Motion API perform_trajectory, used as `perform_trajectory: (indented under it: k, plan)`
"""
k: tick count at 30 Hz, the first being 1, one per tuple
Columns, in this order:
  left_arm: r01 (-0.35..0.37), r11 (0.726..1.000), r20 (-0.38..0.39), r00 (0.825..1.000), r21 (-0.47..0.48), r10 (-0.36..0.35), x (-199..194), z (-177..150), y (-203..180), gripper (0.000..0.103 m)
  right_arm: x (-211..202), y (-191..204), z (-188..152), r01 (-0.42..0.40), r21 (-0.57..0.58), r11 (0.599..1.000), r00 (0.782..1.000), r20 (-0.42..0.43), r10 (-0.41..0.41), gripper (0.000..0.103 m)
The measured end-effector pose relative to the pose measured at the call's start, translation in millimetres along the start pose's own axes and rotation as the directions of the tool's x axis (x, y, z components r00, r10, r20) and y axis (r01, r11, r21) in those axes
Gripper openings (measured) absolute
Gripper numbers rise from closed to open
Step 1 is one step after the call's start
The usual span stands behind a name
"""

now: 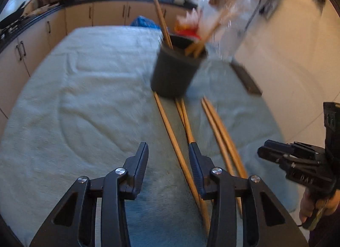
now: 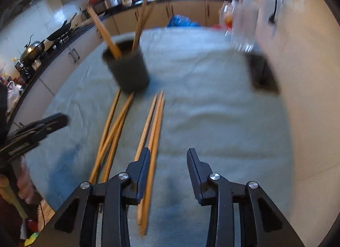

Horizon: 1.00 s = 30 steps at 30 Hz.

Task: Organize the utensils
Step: 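Lower the left tool onto the chopsticks and pinch one more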

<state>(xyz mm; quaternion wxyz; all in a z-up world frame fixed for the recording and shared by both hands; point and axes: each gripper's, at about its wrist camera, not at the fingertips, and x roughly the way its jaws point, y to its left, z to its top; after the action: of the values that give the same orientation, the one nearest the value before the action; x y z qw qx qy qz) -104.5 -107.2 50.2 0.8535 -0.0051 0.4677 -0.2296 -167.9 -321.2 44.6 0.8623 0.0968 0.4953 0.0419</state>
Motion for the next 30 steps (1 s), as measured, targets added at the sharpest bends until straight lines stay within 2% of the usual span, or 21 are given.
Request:
perform_trajectory:
  k: [2,5,7,9,10,12,14,16,18,21,23,26,30]
  plan:
    - [0.003,1.0,-0.028,1.0,0.03,-0.002,12,-4,-9,0.037,16,-1,-8,-0.009,0.004,1.0,1.0,-0.017,0.009,0.037]
    - [0.011,0.996,-0.058,0.998,0.089,-0.006,25,-9,-25,0.031,30,-1,-14,-0.008,0.006,1.0,1.0,-0.026,0.008,0.037]
    - [-0.013,0.99,-0.074,0.997,0.139,0.023,33,-8,-35,0.021,31,0,-14,-0.017,0.008,1.0,1.0,-0.008,0.017,0.037]
    - [-0.082,0.982,-0.08,0.992,0.168,0.097,40,-7,-40,0.013,31,1,-14,-0.013,0.018,1.0,1.0,-0.004,0.014,0.037]
    - [-0.104,0.981,-0.089,0.989,0.161,0.119,42,-4,-38,0.011,31,-1,-14,-0.006,0.021,1.0,1.0,-0.002,0.006,0.037]
    - [-0.099,0.987,-0.098,0.989,0.124,0.112,43,0,-28,0.01,30,-2,-14,0.002,0.028,1.0,1.0,-0.001,-0.002,0.037]
    - [-0.136,0.986,-0.089,0.986,0.098,0.144,38,0,-15,0.008,28,-8,-14,0.004,0.043,0.999,1.0,-0.002,-0.004,0.037]
    - [-0.102,0.993,-0.09,0.99,0.055,0.107,31,-1,4,0.008,28,-12,-15,0.0,0.051,0.999,1.0,0.003,-0.001,0.037]
    - [-0.027,0.999,-0.086,0.996,-0.023,0.025,24,-2,28,0.009,28,-15,-14,0.01,0.062,0.998,1.0,0.006,-0.01,0.037]
    - [-0.007,0.996,-0.078,0.997,-0.087,0.0,16,-3,53,0.009,25,-23,-16,0.013,0.091,0.996,1.0,0.009,-0.014,0.034]
    - [-0.016,0.994,-0.065,0.998,-0.107,0.009,11,-5,66,0.011,25,-25,-14,0.037,0.099,0.994,0.999,0.006,-0.038,0.034]
    - [-0.066,0.992,-0.071,0.996,-0.104,0.059,10,-5,78,0.009,25,-26,-14,0.057,0.101,0.993,0.998,-0.001,-0.057,0.034]
    - [-0.041,0.992,-0.069,0.997,-0.122,0.033,5,-2,84,0.009,25,-24,-11,0.075,0.098,0.992,0.997,-0.012,-0.074,0.034]
